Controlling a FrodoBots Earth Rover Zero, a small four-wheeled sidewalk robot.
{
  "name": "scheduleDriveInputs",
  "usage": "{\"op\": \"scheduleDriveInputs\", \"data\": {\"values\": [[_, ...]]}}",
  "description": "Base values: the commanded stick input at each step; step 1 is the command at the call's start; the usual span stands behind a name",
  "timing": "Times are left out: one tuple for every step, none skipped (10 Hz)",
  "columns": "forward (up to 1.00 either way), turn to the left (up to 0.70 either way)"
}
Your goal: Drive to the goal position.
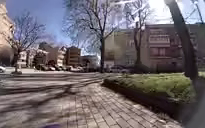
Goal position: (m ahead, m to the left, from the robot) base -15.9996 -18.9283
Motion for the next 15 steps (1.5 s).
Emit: {"op": "scheduleDriveInputs", "data": {"values": [[0.00,0.00],[0.00,0.00],[0.00,0.05],[0.00,0.19],[0.00,0.70],[0.00,0.70],[0.00,0.70],[0.00,0.70],[0.00,0.70],[0.00,0.70],[0.00,0.70],[0.00,0.70],[0.00,0.70],[0.00,0.70],[0.00,0.70]]}}
